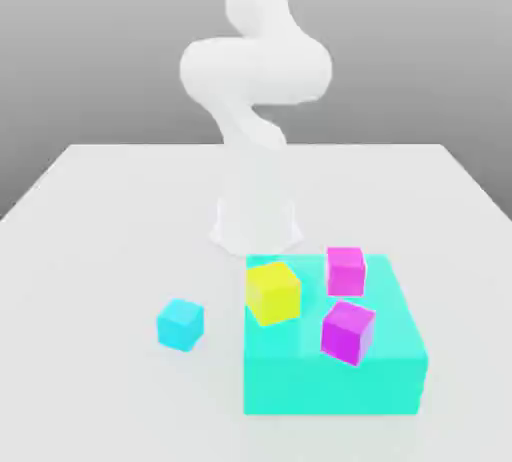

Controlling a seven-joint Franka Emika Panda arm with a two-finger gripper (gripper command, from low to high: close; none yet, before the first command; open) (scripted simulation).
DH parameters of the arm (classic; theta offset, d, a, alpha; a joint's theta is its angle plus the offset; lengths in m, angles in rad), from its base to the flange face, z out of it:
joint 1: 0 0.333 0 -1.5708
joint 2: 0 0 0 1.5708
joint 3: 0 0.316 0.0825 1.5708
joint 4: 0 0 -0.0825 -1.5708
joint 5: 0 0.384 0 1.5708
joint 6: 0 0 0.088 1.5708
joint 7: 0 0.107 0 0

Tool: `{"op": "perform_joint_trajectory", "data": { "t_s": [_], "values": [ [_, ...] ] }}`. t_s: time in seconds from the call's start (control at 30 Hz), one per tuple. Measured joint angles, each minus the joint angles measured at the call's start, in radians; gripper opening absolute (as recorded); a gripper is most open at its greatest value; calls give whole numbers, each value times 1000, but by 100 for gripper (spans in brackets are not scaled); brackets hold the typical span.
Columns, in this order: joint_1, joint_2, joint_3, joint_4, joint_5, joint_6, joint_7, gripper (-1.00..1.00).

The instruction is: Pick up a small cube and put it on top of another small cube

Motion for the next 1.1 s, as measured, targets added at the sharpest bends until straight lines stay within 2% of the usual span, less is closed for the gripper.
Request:
{"op": "perform_joint_trajectory", "data": {
  "t_s": [0.6, 1.1],
  "values": [
    [-292, 335, 118, -354, 97, 295, 709, 0],
    [-522, 613, 227, -647, 109, 541, 1349, 0]
  ]
}}
